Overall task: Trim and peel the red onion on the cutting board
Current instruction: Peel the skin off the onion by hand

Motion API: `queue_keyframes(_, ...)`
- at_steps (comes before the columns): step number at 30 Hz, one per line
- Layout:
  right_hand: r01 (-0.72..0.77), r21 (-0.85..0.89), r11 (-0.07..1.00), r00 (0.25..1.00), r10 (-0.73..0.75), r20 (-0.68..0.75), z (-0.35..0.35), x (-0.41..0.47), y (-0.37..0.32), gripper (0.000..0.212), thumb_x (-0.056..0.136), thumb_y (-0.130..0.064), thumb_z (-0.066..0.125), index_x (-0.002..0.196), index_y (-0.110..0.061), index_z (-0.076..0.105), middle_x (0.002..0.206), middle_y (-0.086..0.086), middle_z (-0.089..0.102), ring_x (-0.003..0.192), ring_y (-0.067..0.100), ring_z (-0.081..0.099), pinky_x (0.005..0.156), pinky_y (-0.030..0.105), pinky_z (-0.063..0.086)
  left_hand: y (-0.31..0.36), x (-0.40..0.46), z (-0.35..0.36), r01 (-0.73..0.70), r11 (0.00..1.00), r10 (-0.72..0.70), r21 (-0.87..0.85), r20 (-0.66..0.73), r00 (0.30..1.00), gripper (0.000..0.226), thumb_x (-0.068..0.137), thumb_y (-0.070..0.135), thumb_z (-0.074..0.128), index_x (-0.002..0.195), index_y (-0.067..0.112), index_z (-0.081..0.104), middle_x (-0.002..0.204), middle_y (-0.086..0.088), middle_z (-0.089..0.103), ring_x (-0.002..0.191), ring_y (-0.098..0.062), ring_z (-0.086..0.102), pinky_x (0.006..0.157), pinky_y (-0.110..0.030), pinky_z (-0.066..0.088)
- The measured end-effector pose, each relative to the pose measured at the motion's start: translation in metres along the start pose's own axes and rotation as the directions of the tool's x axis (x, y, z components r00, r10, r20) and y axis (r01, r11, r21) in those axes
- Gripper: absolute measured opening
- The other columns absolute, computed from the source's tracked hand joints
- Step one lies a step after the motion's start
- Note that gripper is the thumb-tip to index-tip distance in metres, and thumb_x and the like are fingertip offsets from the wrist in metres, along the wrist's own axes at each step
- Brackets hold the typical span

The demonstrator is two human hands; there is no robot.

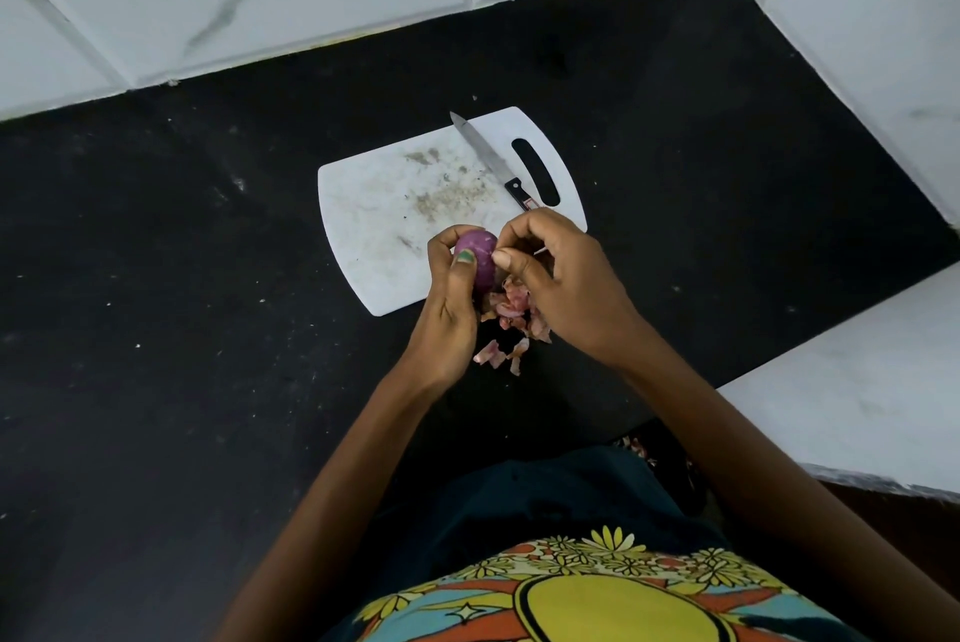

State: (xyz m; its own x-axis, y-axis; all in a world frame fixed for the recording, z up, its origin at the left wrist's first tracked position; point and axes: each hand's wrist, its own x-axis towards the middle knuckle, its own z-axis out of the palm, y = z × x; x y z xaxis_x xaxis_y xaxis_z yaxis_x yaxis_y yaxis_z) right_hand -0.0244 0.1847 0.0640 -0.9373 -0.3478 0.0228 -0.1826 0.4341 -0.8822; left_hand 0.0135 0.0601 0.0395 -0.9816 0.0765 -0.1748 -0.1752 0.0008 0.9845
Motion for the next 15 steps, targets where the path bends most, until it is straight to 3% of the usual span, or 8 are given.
queue_keyframes(3,0.017,-0.017,1.0,1.0,-0.017,0.008,0.003,0.0,0.006,0.004,0.092,-0.006,0.054,0.09,-0.008,0.057,0.083,-0.007,0.053,0.077,0.01,0.052,0.072,0.017,0.044,0.002,0.001,0.001,0.022,0.999,-0.023,-0.026,-0.016,1.0,0.025,0.105,0.016,0.014,0.119,0.005,0.03,0.089,-0.001,0.049,0.068,0.008,0.06,0.06,-0.009,0.045)
queue_keyframes(8,0.096,-0.088,0.992,0.994,-0.1,-0.038,0.012,-0.002,0.012,0.006,0.093,-0.004,0.049,0.09,-0.002,0.054,0.083,-0.004,0.047,0.074,0.008,0.046,0.068,0.011,0.04,-0.003,0.006,0.001,0.079,0.996,-0.083,-0.048,-0.083,0.993,0.027,0.105,0.02,0.017,0.112,0.008,0.04,0.095,-0.007,0.049,0.073,0.007,0.055,0.064,-0.009,0.044)
queue_keyframes(12,0.211,-0.213,0.954,0.97,-0.23,-0.072,0.02,-0.004,0.018,0.009,0.091,-0.003,0.045,0.087,-0.001,0.052,0.085,-0.001,0.044,0.076,0.009,0.04,0.069,0.018,0.037,-0.008,0.009,0.004,0.168,0.984,-0.173,-0.053,-0.108,0.979,0.058,0.087,0.055,0.024,0.104,0.006,0.05,0.105,-0.025,0.051,0.085,-0.017,0.054,0.073,-0.026,0.045)
queue_keyframes(15,0.261,-0.287,0.922,0.953,-0.294,-0.078,0.022,-0.005,0.022,0.012,0.09,-0.005,0.041,0.084,-0.001,0.051,0.086,0.006,0.046,0.079,0.014,0.041,0.069,0.026,0.038,-0.011,0.009,0.003,0.224,0.972,-0.232,-0.075,-0.115,0.966,0.06,0.088,0.052,0.025,0.104,0.002,0.054,0.109,-0.029,0.056,0.1,-0.036,0.056,0.087,-0.045,0.049)
